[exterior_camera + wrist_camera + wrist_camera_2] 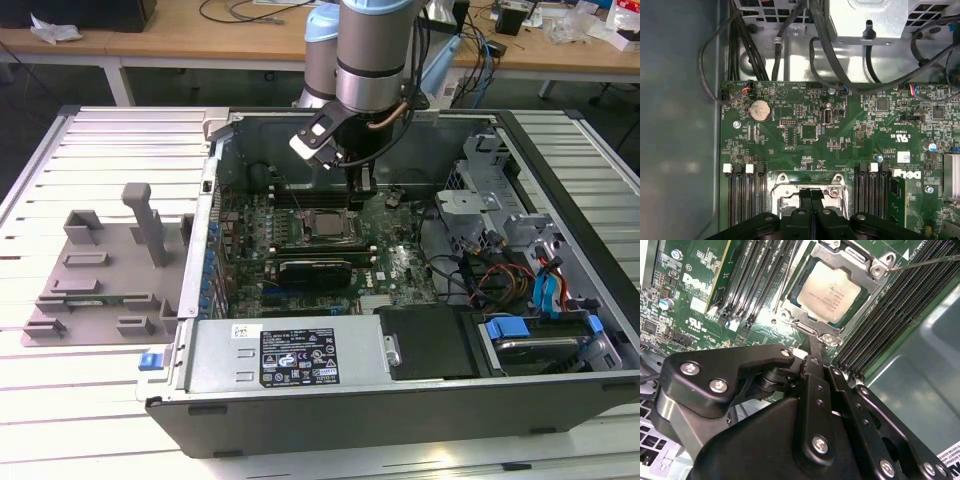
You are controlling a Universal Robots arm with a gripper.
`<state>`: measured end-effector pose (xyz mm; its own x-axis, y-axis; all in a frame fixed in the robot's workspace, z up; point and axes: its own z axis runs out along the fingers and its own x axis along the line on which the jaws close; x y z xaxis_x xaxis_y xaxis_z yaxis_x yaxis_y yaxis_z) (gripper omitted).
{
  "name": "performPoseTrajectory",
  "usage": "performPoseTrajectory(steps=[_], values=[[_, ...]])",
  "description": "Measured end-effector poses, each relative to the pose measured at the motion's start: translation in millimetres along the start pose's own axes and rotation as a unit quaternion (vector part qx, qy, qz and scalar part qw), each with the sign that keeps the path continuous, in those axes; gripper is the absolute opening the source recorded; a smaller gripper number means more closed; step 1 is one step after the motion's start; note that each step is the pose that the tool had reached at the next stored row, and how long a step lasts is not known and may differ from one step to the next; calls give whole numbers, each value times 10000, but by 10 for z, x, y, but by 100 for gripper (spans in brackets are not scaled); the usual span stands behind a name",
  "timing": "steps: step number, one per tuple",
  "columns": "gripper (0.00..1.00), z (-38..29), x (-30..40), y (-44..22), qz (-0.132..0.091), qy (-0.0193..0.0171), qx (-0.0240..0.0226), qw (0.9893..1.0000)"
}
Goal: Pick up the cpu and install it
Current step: 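Close the cpu cover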
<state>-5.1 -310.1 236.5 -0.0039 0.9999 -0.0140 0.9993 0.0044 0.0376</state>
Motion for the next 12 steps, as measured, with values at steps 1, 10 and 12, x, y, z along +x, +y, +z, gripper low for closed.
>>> performPoseTrajectory(steps=[1, 10, 12], values=[[11, 0, 0, -1, 1, 0, 0, 10000], [11, 0, 0, -2, 1, 4, 0, 10000], [11, 0, 0, -2, 1, 4, 0, 10000]])
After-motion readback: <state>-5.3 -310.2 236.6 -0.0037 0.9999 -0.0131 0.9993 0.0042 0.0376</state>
